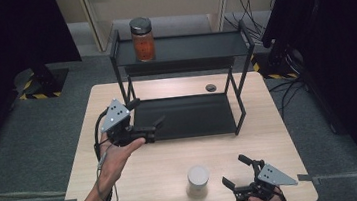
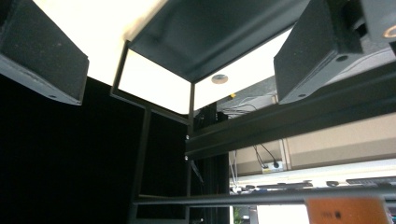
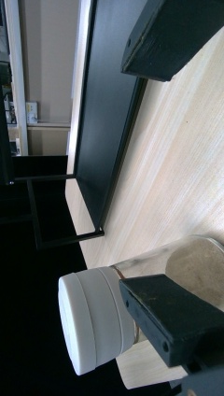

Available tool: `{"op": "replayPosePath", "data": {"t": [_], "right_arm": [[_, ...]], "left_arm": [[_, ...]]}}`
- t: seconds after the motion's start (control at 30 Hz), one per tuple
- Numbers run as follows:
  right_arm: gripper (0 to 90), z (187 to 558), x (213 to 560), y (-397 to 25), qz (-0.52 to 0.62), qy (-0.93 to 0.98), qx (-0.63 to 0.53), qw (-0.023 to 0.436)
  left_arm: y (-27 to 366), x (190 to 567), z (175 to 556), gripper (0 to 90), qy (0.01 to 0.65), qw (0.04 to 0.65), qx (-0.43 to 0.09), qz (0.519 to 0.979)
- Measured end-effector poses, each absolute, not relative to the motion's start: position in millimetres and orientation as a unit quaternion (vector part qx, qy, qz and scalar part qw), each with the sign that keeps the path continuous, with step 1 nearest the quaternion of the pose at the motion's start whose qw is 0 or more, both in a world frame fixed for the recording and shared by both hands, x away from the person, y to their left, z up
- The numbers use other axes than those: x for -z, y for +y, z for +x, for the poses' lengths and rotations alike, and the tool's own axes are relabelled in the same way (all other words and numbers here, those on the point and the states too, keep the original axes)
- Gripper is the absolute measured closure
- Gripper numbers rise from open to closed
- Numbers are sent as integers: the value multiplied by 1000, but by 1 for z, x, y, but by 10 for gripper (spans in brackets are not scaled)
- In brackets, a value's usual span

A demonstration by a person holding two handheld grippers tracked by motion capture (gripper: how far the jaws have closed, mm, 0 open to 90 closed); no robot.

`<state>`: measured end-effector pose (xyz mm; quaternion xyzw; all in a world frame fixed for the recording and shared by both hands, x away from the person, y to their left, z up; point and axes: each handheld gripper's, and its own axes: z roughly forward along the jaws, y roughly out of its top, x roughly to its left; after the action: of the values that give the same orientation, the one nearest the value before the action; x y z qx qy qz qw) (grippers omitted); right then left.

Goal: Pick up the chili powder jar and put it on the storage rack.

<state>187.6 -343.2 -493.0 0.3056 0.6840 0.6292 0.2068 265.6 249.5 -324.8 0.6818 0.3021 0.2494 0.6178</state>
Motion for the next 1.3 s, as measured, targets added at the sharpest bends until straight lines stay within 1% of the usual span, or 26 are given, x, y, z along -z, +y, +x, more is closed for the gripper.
{"op": "replayPosePath", "data": {"t": [0.4, 0.7, 0.87, 1.2, 1.3], "right_arm": [[10, 187, 493, -344, 306, 684, -629, 208], [9, 186, 492, -344, 306, 682, -631, 209], [10, 186, 492, -344, 307, 682, -630, 210], [9, 186, 493, -343, 306, 681, -630, 212], [10, 186, 493, -343, 308, 681, -630, 212]], "left_arm": [[246, 351, 241, 28, 283, 628, -243, 683], [249, 380, 219, 28, 284, 626, -225, 691], [255, 398, 211, 28, 287, 624, -226, 691], [263, 430, 196, 27, 271, 626, -237, 692], [265, 437, 194, 27, 272, 627, -230, 692]]}}
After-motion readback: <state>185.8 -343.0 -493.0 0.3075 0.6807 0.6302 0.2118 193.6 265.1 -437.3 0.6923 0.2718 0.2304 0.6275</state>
